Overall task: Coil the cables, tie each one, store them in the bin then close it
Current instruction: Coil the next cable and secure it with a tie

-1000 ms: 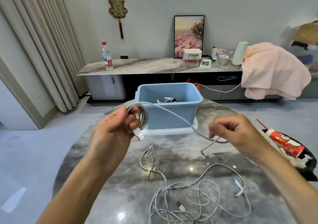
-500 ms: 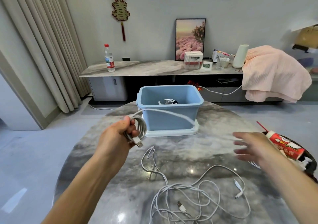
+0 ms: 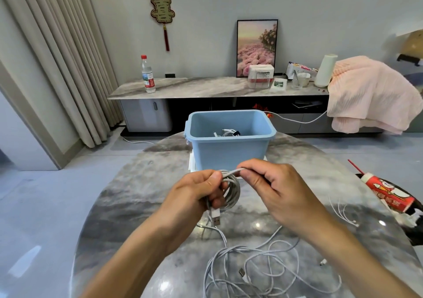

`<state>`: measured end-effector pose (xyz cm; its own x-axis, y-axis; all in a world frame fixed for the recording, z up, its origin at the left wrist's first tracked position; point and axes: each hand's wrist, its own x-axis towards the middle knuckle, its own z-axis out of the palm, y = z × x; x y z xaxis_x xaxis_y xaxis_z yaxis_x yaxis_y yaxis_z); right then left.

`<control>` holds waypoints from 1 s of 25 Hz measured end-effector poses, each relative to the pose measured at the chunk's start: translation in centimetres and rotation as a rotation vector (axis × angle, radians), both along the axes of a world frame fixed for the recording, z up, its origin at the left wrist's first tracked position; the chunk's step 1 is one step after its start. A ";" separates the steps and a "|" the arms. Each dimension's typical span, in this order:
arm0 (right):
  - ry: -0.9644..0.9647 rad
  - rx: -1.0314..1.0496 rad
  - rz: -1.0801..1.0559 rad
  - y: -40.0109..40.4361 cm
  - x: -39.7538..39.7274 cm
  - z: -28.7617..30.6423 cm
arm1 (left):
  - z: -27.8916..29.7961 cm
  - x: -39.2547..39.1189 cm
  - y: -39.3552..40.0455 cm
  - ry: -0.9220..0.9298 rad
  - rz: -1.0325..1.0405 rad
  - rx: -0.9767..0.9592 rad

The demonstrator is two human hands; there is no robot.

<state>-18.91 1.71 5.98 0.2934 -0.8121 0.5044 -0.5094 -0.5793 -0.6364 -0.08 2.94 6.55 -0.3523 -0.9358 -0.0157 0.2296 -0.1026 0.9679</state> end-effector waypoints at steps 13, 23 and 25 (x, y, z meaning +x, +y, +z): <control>-0.272 0.156 -0.143 1.5 2.8 -3.3 | 0.3 -0.6 0.3 0.377 -0.014 0.146; 0.485 0.019 -0.168 5.2 5.0 1.7 | -2.1 1.0 -1.6 -0.530 0.341 -0.682; 0.479 -0.237 -0.184 3.8 2.5 3.3 | -1.7 1.0 -0.9 -0.516 0.161 -0.641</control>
<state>-16.46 5.55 9.32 0.3989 -0.7518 0.5249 -0.8151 -0.5530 -0.1725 0.89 1.99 4.82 -0.3081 -0.8566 0.4139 -0.2934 0.4994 0.8152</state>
